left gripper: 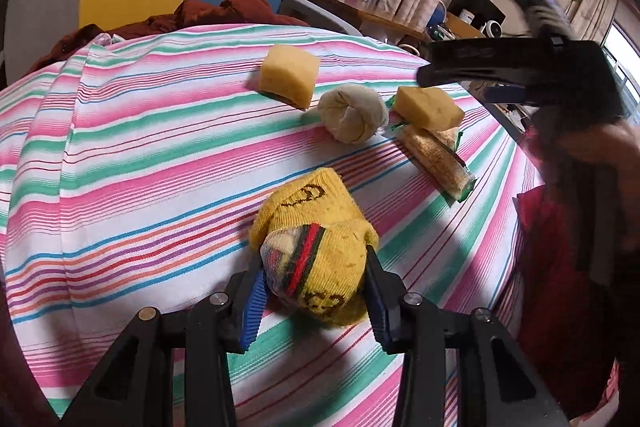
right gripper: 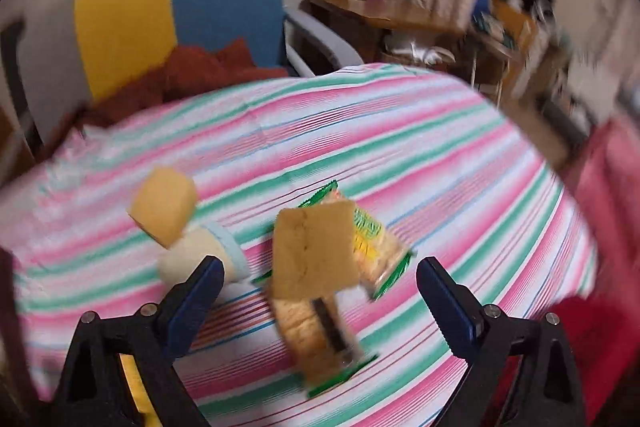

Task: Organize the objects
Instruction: 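Grasp the yellow sponge with the right gripper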

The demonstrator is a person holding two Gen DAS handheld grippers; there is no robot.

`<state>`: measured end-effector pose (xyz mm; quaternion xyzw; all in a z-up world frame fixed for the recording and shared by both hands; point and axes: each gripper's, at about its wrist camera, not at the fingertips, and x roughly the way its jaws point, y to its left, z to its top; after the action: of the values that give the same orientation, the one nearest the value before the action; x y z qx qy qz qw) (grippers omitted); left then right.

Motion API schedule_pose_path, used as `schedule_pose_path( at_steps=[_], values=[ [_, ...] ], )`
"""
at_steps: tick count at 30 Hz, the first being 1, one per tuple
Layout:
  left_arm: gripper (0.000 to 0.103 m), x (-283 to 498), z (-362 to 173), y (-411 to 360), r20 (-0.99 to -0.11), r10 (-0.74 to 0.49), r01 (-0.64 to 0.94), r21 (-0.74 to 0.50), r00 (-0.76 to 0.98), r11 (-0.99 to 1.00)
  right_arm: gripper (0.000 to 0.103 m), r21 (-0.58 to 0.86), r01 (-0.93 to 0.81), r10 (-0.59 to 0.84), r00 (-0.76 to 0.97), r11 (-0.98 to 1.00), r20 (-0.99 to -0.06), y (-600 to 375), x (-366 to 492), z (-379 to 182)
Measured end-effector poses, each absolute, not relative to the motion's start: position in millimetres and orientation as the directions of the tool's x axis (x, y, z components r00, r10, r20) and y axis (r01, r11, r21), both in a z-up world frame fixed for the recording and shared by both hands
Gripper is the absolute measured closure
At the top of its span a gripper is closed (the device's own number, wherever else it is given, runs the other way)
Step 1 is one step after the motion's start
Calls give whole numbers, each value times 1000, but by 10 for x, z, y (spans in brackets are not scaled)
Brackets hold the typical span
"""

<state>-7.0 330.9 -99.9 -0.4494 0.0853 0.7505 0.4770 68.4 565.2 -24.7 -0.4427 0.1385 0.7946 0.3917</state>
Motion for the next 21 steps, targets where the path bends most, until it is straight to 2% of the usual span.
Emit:
schedule_pose_path(
  at_steps=[4, 5, 6, 7, 8, 13, 21],
  values=[
    [58, -65, -1006, 3309, -753, 643, -791, -305, -140, -530, 9, -202, -738, 540, -250, -643, -804, 5747, 516, -439],
    [58, -65, -1009, 3311, -753, 643, -790, -305, -142, -531, 14, -216, -742, 544, -230, -634, -807, 5779, 494, -508],
    [58, -60, -1011, 3316, -752, 643, -790, -304, -145, -533, 25, -208, -743, 517, -211, -636, -829, 5825, 476, -594],
    [58, -54, -1013, 3318, -751, 643, -790, -302, -147, -533, 32, -185, -744, 484, -207, -643, -850, 5861, 484, -652],
    [58, -41, -1016, 3322, -750, 643, -792, -296, -153, -533, 46, -165, -750, 462, -204, -641, -863, 5891, 512, -693],
    [59, -33, -1015, 3300, -745, 649, -793, -298, -155, -532, 49, -115, -771, 453, -241, -626, -858, 5972, 611, -646],
    [63, 56, -867, 3237, -756, 625, -800, -245, -196, -547, 49, 62, -759, 418, -423, -648, -804, 5979, 655, -400]
  ],
)
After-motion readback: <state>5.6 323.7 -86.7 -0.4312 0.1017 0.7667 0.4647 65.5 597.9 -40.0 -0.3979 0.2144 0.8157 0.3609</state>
